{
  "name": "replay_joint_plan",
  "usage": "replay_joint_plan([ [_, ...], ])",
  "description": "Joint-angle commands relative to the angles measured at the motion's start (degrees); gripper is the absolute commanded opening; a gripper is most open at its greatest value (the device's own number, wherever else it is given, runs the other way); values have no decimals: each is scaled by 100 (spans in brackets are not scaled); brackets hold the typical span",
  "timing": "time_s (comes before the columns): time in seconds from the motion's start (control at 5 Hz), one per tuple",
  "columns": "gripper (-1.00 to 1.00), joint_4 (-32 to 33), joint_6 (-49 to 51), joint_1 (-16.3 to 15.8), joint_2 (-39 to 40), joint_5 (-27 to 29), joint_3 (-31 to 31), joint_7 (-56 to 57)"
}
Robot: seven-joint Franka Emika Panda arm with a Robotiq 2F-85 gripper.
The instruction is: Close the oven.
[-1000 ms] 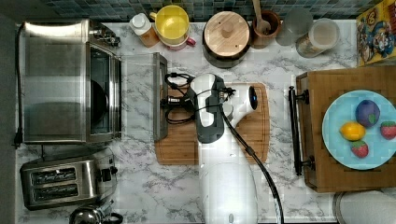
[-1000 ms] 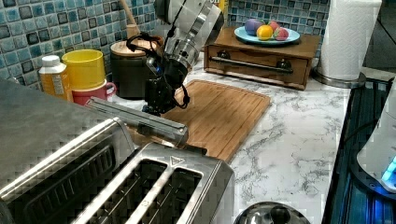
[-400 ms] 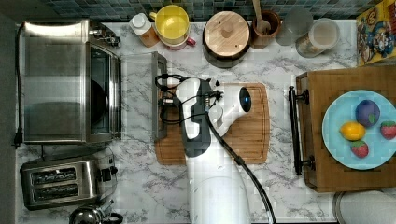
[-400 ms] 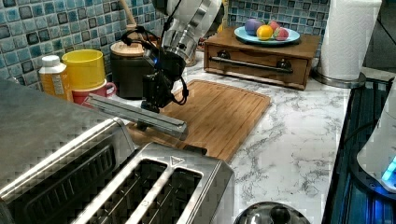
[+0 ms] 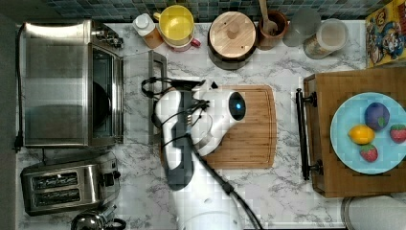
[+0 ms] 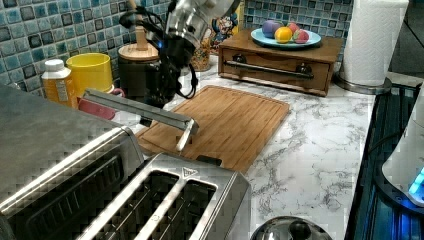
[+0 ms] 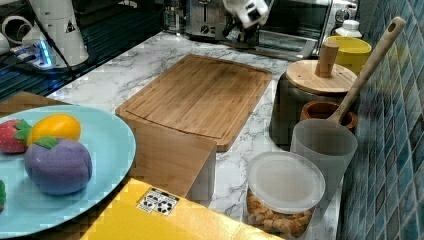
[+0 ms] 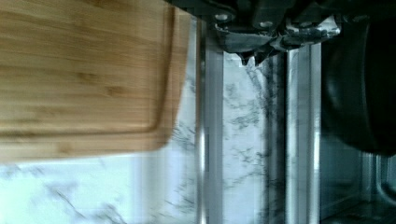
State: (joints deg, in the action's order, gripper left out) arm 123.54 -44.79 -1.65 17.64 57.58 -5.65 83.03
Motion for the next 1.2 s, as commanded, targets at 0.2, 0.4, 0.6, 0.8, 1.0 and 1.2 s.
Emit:
replay_joint_plan([
  [0.2, -100, -974, -755, -1310, -569, -2317, -562, -2656],
  [0.4, -100, -1192, -848, -1697, -334, -4044, -434, -4113],
  [0.6, -100, -1085, -1108, -1720, -530, -4645, -563, -4799],
  [0.8, -100, -995, -1286, -1947, -814, -5397, -506, -5556],
  [1.0, -100, -1343, -740, -2336, -714, -7101, -384, -7161],
  [1.2, -100, -1460, -528, -2503, -784, -7800, -321, -7809],
])
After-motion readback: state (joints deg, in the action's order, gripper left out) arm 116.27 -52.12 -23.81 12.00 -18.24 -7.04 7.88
